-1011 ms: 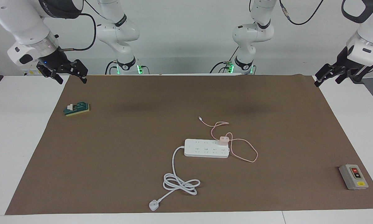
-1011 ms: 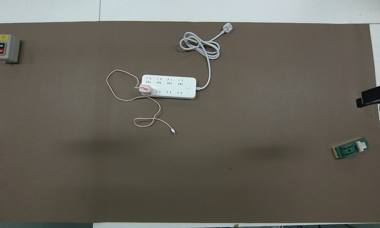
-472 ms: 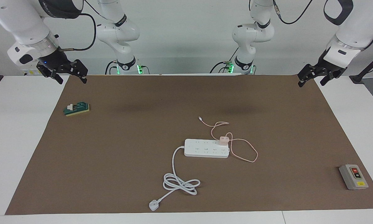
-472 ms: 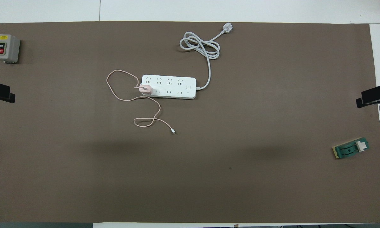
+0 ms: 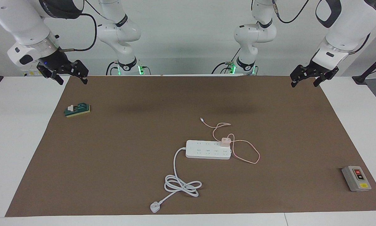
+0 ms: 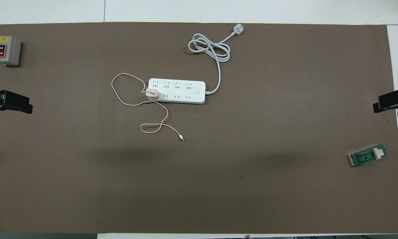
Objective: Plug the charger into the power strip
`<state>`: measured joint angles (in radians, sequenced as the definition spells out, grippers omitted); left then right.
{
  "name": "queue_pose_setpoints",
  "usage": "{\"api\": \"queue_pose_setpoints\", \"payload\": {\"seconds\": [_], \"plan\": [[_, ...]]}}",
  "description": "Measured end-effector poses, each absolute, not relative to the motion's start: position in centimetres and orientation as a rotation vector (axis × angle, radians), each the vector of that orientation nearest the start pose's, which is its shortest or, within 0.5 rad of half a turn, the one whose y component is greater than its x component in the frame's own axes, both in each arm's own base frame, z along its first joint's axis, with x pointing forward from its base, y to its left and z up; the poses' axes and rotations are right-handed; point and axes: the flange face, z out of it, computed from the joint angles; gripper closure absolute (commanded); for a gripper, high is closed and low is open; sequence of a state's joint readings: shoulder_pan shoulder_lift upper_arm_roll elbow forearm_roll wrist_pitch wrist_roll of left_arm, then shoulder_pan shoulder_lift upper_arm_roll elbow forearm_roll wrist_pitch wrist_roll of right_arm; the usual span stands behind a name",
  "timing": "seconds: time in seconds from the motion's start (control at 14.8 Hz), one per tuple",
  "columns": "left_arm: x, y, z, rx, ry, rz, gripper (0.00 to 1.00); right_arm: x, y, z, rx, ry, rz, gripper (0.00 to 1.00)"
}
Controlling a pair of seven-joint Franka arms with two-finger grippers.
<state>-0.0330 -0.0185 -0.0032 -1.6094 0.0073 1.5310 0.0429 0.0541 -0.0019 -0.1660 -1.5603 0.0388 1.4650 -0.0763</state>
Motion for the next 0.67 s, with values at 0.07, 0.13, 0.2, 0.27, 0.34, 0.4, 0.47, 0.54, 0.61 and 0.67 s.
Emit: {"api": "queue_pose_setpoints", "payload": {"seconds": [0.07, 0.13, 0.2, 0.27, 0.34, 0.4, 0.47, 0.54, 0.61, 0.67], "plan": [[54.34, -2.21, 61.29, -3.13, 0.133, 0.093, 0.0, 53.96, -5.62, 62.18, -3.09, 0.051, 0.138, 0.0], [54.37, -2.29, 61.25, -3.13, 0.135, 0.093, 0.0, 53.96, -5.62, 62.18, -3.09, 0.051, 0.138, 0.0], [54.42, -2.28, 61.19, -3.13, 0.135, 0.093, 0.0, 53.96, -5.62, 62.18, -3.09, 0.051, 0.138, 0.0], [54.49, -2.25, 61.15, -3.13, 0.134, 0.09, 0.0, 53.96, -5.62, 62.18, -3.09, 0.051, 0.138, 0.0], [54.56, -2.24, 61.13, -3.13, 0.134, 0.085, 0.0, 53.96, -5.62, 62.18, -3.09, 0.051, 0.138, 0.0], [54.61, -2.25, 61.13, -3.13, 0.134, 0.081, 0.0, 53.96, -5.62, 62.18, -3.09, 0.051, 0.138, 0.0], [54.64, -2.25, 61.15, -3.13, 0.134, 0.078, 0.0, 53.96, -5.62, 62.18, -3.09, 0.051, 0.138, 0.0], [54.68, -2.28, 61.17, -3.131, 0.135, 0.073, 0.0, 53.96, -5.62, 62.18, -3.09, 0.051, 0.138, 0.0], [54.73, -2.32, 61.22, -3.132, 0.136, 0.064, 0.0, 53.96, -5.62, 62.18, -3.09, 0.051, 0.138, 0.0], [54.78, -2.38, 61.26, -3.134, 0.137, 0.057, 0.0, 53.96, -5.62, 62.18, -3.09, 0.051, 0.138, 0.0]]}}
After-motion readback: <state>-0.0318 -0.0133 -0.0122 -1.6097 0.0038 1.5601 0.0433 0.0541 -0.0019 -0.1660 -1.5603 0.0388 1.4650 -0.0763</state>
